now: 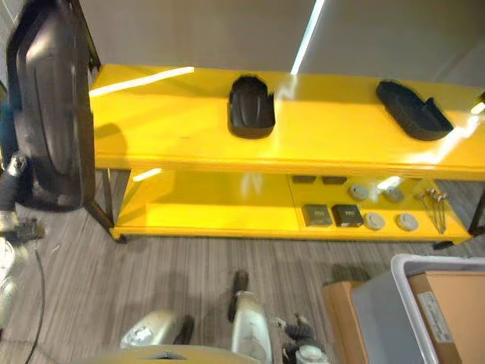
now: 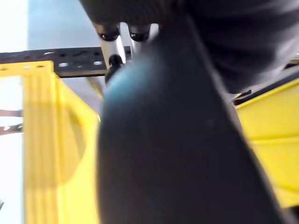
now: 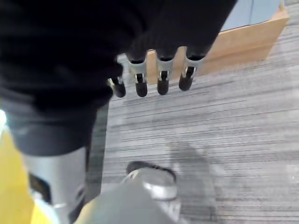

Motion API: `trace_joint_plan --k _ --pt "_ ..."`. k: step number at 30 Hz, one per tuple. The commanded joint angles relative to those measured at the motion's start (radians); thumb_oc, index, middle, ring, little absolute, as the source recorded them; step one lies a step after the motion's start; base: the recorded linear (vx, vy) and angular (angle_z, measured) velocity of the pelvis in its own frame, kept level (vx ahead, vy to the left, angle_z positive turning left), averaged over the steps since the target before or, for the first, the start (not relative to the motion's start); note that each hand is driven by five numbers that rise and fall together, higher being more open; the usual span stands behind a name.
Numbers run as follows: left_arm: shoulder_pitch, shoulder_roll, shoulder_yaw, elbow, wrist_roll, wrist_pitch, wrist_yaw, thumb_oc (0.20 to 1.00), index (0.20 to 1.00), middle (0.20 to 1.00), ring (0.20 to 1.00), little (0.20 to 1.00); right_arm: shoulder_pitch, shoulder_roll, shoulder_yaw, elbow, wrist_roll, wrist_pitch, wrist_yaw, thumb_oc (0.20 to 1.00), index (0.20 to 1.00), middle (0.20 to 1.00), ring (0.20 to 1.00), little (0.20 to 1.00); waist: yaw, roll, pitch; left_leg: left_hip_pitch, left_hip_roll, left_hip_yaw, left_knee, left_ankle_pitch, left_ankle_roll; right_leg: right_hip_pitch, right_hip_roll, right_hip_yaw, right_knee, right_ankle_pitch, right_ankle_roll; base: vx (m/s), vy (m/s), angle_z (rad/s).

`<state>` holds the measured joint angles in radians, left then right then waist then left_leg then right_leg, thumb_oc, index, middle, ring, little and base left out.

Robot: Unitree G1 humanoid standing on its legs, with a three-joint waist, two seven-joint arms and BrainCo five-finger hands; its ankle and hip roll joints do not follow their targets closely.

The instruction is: Move parts from the plastic box to the shelf.

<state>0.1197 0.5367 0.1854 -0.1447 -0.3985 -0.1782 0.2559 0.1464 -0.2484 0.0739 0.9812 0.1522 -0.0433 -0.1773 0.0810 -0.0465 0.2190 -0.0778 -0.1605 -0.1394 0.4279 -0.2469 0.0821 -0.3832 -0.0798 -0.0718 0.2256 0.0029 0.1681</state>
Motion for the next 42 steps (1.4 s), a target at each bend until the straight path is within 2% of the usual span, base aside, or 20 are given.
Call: trace_joint_plan --k 1,3,12,15,16,17,19,20,21,23,24,25,27,30,33,34,37,42 --pt "-0.059 0.022 0.047 -0.146 0.027 -0.051 0.005 0.200 0.200 0.200 0.200 0.200 0.039 -0.057 0.032 0.020 0.014 0.003 -0.013 1.000 1.000 1.000 1.000 1.000 -0.036 0.057 -0.048 0.199 -0.013 -0.046 -0.459 0.181 0.004 0.194 0.051 -0.048 -0.162 0.156 0.000 0.31 -0.171 0.77" --pt "-0.092 0.022 0.004 -0.131 0.036 -0.043 0.011 0.200 0.200 0.200 0.200 0.200 0.018 -0.059 0.048 0.033 0.064 0.015 -0.040 1.000 1.000 1.000 1.000 1.000 -0.039 0.047 -0.068 0.192 -0.003 -0.036 -0.451 0.183 -0.003 0.218 0.060 -0.041 -0.157 0.162 -0.007 0.38 -0.256 0.61" --pt "-0.073 0.014 0.001 -0.115 0.034 -0.069 0.006 0.200 0.200 0.200 0.200 0.200 0.016 -0.101 0.030 -0.054 0.056 0.085 -0.030 1.000 1.000 1.000 1.000 1.000 -0.045 0.031 -0.097 0.169 0.047 0.049 -0.399 0.170 -0.040 0.329 0.079 -0.041 -0.237 0.102 -0.057 0.17 -0.112 0.13" --pt "-0.069 0.004 0.006 -0.108 0.033 -0.076 0.000 0.200 0.200 0.200 0.200 0.200 0.020 -0.107 0.025 -0.061 0.034 0.094 -0.018 1.000 1.000 1.000 1.000 1.000 -0.045 0.027 -0.097 0.137 0.059 0.072 -0.321 0.157 -0.057 0.343 0.074 -0.044 -0.226 0.075 -0.072 0.08 -0.051 -0.12" --pt "-0.073 0.000 0.002 -0.104 0.033 -0.076 -0.002 0.200 0.200 0.200 0.200 0.200 0.019 -0.106 0.023 -0.062 0.024 0.098 -0.016 1.000 1.000 1.000 1.000 1.000 -0.046 0.029 -0.094 0.122 0.062 0.080 -0.284 0.170 -0.064 0.347 0.074 -0.049 -0.220 0.066 -0.078 0.01 -0.028 -0.03" --pt "-0.078 -0.006 -0.004 -0.102 0.030 -0.076 -0.008 0.200 0.200 0.200 0.200 0.200 0.020 -0.107 0.023 -0.059 0.021 0.098 -0.016 1.000 1.000 1.000 1.000 1.000 -0.043 0.031 -0.083 0.074 0.066 0.087 -0.197 0.225 -0.080 0.363 0.075 -0.054 -0.218 0.057 -0.088 -0.01 -0.025 0.05" --pt "-0.087 -0.011 -0.011 -0.100 0.033 -0.076 -0.008 0.200 0.200 0.200 0.200 0.200 0.017 -0.110 0.024 -0.046 0.022 0.088 -0.016 1.000 1.000 1.000 1.000 1.000 -0.042 0.034 -0.068 0.021 0.069 0.092 -0.095 0.261 -0.094 0.374 0.075 -0.058 -0.212 0.049 -0.098 -0.04 -0.015 0.03" --pt "-0.098 -0.016 -0.020 -0.095 0.034 -0.075 -0.014 0.200 0.200 0.200 0.200 0.200 0.013 -0.112 0.024 -0.031 0.021 0.076 -0.022 1.000 1.000 1.000 1.000 1.000 -0.040 0.035 -0.042 -0.064 0.089 0.085 0.024 0.341 -0.117 0.392 0.076 -0.050 -0.207 0.050 -0.111 -0.05 0.004 0.11" --pt "-0.105 -0.017 -0.022 -0.092 0.033 -0.072 -0.017 0.200 0.200 0.200 0.200 0.200 0.013 -0.115 0.022 -0.025 0.023 0.070 -0.022 1.000 1.000 1.000 1.000 1.000 -0.041 0.034 -0.037 -0.082 0.107 0.083 0.027 0.352 -0.120 0.394 0.074 -0.049 -0.209 0.051 -0.112 -0.04 0.039 0.23" --pt "-0.125 -0.016 -0.030 -0.079 0.041 -0.068 -0.013 0.200 0.200 0.200 0.200 0.200 0.006 -0.121 0.018 -0.001 0.025 0.053 -0.020 1.000 1.000 1.000 1.000 1.000 -0.048 0.033 -0.033 -0.070 0.157 0.099 -0.056 0.342 -0.123 0.394 0.066 -0.048 -0.211 0.046 -0.104 0.01 0.140 0.08" --pt "-0.131 -0.009 -0.035 -0.072 0.044 -0.075 -0.009 0.200 0.200 0.200 0.200 0.200 -0.001 -0.131 0.019 0.014 0.026 0.041 -0.015 1.000 1.000 1.000 1.000 1.000 -0.056 0.041 -0.035 -0.027 0.212 0.114 -0.215 0.351 -0.128 0.391 0.056 -0.049 -0.204 0.035 -0.099 0.05 0.276 -0.07" --pt "-0.137 -0.007 -0.041 -0.073 0.059 -0.075 -0.006 0.200 0.200 0.200 0.200 0.200 0.001 -0.134 0.021 0.004 0.040 0.041 -0.025 1.000 1.000 1.000 1.000 1.000 -0.064 0.053 -0.032 -0.013 0.246 0.114 -0.327 0.376 -0.132 0.396 0.050 -0.043 -0.198 0.022 -0.097 0.05 0.285 -0.01" --pt "-0.144 -0.004 -0.047 -0.071 0.076 -0.075 -0.009 0.200 0.200 0.200 0.200 0.200 0.008 -0.133 0.021 -0.022 0.063 0.052 -0.040 1.000 1.000 1.000 1.000 1.000 -0.071 0.063 -0.027 0.004 0.265 0.127 -0.386 0.378 -0.131 0.402 0.033 -0.047 -0.185 0.010 -0.094 0.02 0.225 0.18" --pt "-0.182 0.005 -0.083 -0.052 0.091 -0.064 -0.024 0.200 0.200 0.200 0.200 0.200 0.012 -0.123 0.002 -0.054 0.147 0.075 -0.069 1.000 1.000 1.000 1.000 1.000 -0.086 0.092 -0.029 0.059 0.253 0.115 -0.441 0.339 -0.135 0.366 -0.016 -0.056 -0.138 0.006 -0.075 -0.02 0.294 -0.15" --pt "-0.196 0.023 -0.088 -0.051 0.068 -0.051 -0.040 0.200 0.200 0.200 0.200 0.200 0.034 -0.100 -0.020 -0.051 0.117 0.059 -0.055 1.000 1.000 1.000 1.000 1.000 -0.098 0.100 -0.031 0.090 0.243 0.136 -0.454 0.319 -0.136 0.366 -0.038 -0.055 -0.147 0.024 -0.051 0.02 0.157 -0.21" --pt "-0.195 0.033 -0.086 -0.057 0.048 -0.023 -0.046 0.200 0.200 0.200 0.200 0.200 0.050 -0.086 -0.020 -0.053 0.076 0.044 -0.052 1.000 1.000 1.000 1.000 1.000 -0.104 0.099 -0.040 0.109 0.236 0.144 -0.470 0.310 -0.133 0.373 -0.043 -0.050 -0.168 0.039 -0.040 0.05 0.089 -0.20" --pt "-0.198 0.037 -0.094 -0.054 0.024 0.001 -0.044 0.200 0.200 0.200 0.200 0.200 0.061 -0.076 -0.013 -0.064 0.062 0.041 -0.055 1.000 1.000 1.000 1.000 1.000 -0.107 0.096 -0.051 0.122 0.231 0.149 -0.485 0.305 -0.128 0.382 -0.043 -0.046 -0.192 0.051 -0.034 0.05 0.029 -0.23" --pt "-0.235 0.023 -0.143 0.004 -0.010 0.076 -0.033 0.200 0.200 0.200 0.200 0.200 0.069 -0.087 0.009 -0.106 0.050 0.084 -0.056 1.000 1.000 1.000 1.000 1.000 -0.124 0.079 -0.090 0.135 0.234 0.182 -0.514 0.300 -0.127 0.404 -0.030 -0.042 -0.259 0.067 -0.030 0.06 -0.027 0.03"
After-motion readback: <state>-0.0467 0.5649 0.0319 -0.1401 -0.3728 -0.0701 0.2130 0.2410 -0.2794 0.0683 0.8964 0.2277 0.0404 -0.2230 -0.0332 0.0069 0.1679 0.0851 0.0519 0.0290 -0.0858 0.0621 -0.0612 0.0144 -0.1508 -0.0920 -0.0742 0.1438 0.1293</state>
